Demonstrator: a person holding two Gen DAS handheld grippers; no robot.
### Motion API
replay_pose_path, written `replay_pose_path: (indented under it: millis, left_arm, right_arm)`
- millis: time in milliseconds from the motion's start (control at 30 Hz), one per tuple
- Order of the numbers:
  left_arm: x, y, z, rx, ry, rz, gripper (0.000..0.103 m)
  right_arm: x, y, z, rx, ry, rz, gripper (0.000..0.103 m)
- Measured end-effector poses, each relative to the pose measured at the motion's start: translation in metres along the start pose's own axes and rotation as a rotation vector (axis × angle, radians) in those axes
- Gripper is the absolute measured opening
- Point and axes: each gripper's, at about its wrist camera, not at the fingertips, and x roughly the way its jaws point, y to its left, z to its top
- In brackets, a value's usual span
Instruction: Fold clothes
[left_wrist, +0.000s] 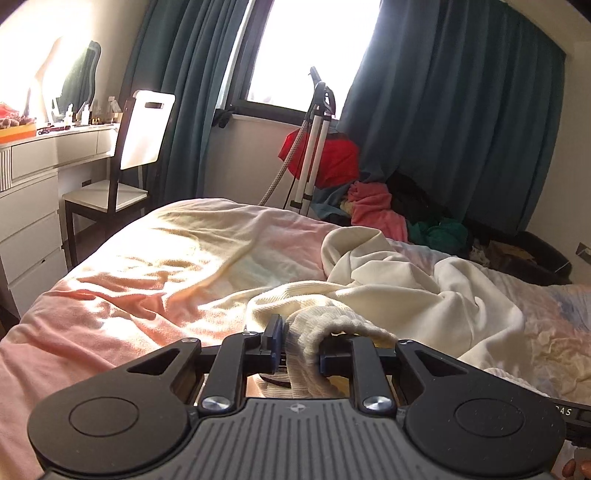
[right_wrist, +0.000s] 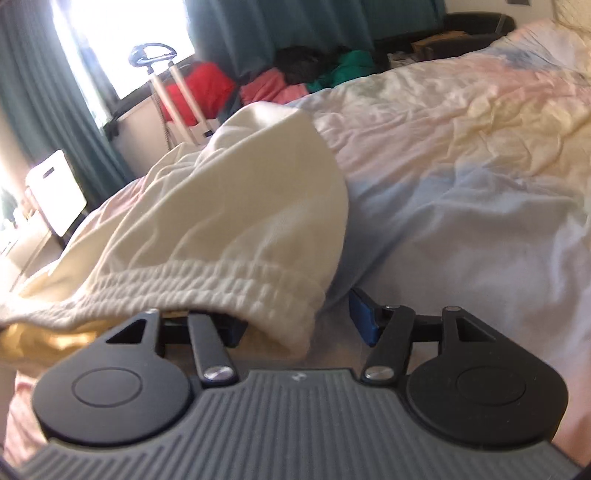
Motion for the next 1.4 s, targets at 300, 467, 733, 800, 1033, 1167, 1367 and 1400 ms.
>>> replay_pose_path:
  millis: [300, 467, 733, 800, 1033, 1167, 1367, 1400]
  left_arm:
    - [0.0, 0.006, 0.004, -0.086, -0.033, -0.069, 0.019]
    - [-0.009, 0.009, -0.001, -0.144, 0.053, -0.087, 0.022]
    - [0.017, 0.007, -0.053, -0.068, 0.297, 0.031, 0.023]
    - [0.012, 0.009, -0.055, -0.077, 0.296, 0.021, 0.025]
    - [-0.025, 0.021, -0.05, -0.195, 0.313, -0.052, 0.067]
    - [-0.048, 0.036, -0.05, -0.31, 0.289, -0.114, 0.079]
    - [-0.039, 0.044, -0.047, -0.411, 0.269, -0.15, 0.084]
    - [-0.034, 0.043, -0.049, -0.419, 0.283, -0.148, 0.084]
  right_arm:
    - [-0.075, 0.039, 0.013, -0.391, -0.411, -0.111, 0.016]
    - [-0.076, 0.041, 0.009, -0.582, -0.319, -0.218, 0.016]
    - [-0.019, -0.03, -0.004, -0.088, 0.26, -0.027, 0.017]
    - [-0.025, -0.04, 0.0, -0.005, 0.264, 0.016, 0.019]
    - [-0.061, -0.032, 0.001, -0.109, 0.188, 0.035, 0.033]
    - [-0.072, -0.031, 0.0, -0.167, 0.163, 0.024, 0.059]
    - [-0.069, -0.022, -0.008, -0.302, 0.151, -0.036, 0.069]
    - [-0.063, -0.016, -0.013, -0.354, 0.157, -0.063, 0.069]
